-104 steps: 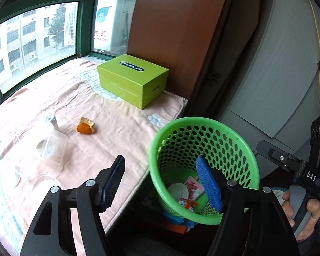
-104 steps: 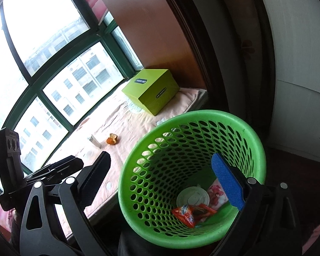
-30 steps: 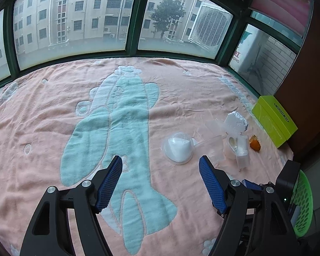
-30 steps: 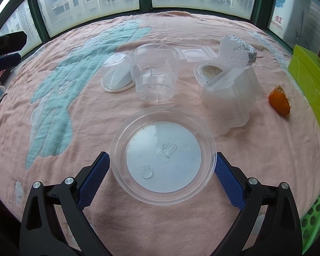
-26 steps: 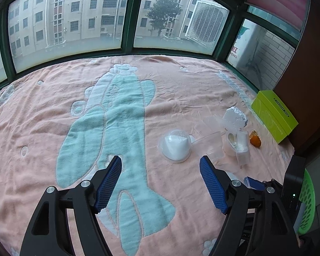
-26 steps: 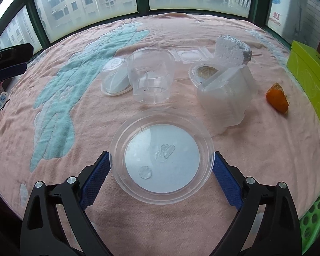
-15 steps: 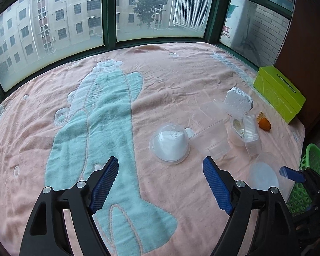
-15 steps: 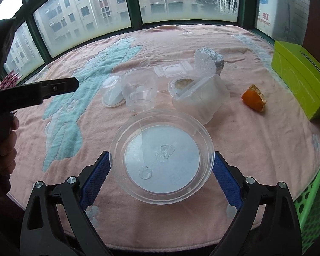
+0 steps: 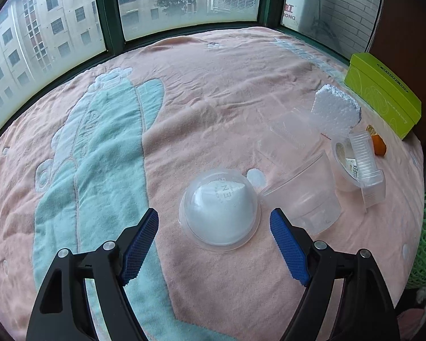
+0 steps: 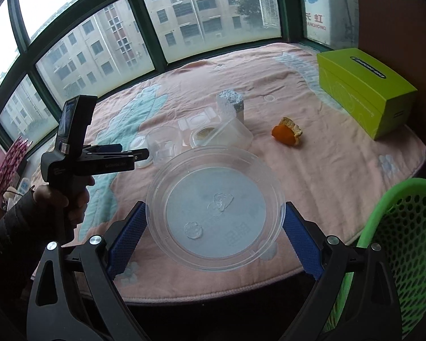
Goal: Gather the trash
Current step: 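Grasp the clear round plastic lid with the right tool while the left tool grasps the clear dome cup, then carry the round lid and dome cup over the green basket and release both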
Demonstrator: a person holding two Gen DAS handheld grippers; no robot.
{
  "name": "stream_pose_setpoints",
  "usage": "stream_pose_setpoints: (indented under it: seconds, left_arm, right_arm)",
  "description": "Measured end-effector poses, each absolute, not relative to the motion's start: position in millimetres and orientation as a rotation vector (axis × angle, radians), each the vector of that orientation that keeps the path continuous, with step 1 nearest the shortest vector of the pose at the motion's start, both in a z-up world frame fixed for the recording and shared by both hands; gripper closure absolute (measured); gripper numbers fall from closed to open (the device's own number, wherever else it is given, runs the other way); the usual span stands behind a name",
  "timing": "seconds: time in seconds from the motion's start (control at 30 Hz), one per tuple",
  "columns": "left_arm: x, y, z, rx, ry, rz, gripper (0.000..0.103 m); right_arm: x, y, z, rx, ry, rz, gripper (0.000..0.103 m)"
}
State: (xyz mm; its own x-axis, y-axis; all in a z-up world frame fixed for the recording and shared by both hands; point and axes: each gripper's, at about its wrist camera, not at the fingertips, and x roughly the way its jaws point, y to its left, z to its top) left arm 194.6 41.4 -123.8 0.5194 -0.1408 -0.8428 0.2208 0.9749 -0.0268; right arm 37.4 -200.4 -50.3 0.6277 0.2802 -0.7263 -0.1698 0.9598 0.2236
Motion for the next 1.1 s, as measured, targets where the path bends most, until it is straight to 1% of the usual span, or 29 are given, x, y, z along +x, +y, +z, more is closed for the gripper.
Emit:
stream_pose_setpoints:
  seconds: [0.2, 0.23, 0.27, 0.3, 0.57, 0.8, 0.93, 1.1]
  left_arm:
    - [203, 44, -129, 0.047, 1.001, -0.243, 0.037]
    - [203, 44, -129, 0.041, 0.999, -0.248, 0.041]
    - [203, 44, -129, 0.033, 0.998, -0.26, 0.047]
    - [203, 44, -129, 0.029, 0.999, -0.266, 0.048]
    - [192, 52, -113, 0.026, 0.961, -0.221, 0.049]
    - [168, 67, -71, -0.01, 0.889, -0.187, 0.049]
    - [151, 55, -43, -0.003, 0.837, -0.216, 0.049]
    - [129, 23, -16, 0.012, 0.787, -0.29, 0.049]
  right_arm:
    - [27, -219, -47, 0.165, 0.85, 0.222, 0.011]
    - [25, -221, -46, 0.167, 0.849, 0.218, 0.011]
    - [24, -223, -45, 0.17, 0.847, 0.213, 0.011]
    - [23, -225, -45, 0.172, 0.846, 0.209, 0.011]
    - [12, -238, -40, 0.183, 0.82, 0.177, 0.011]
    - [-7, -264, -31, 0.209, 0.782, 0.116, 0.011]
    - [-19, -283, -29, 0.219, 0.767, 0.061, 0.011]
    - [-37, -308, -29, 0.233, 0.753, -0.002, 0.011]
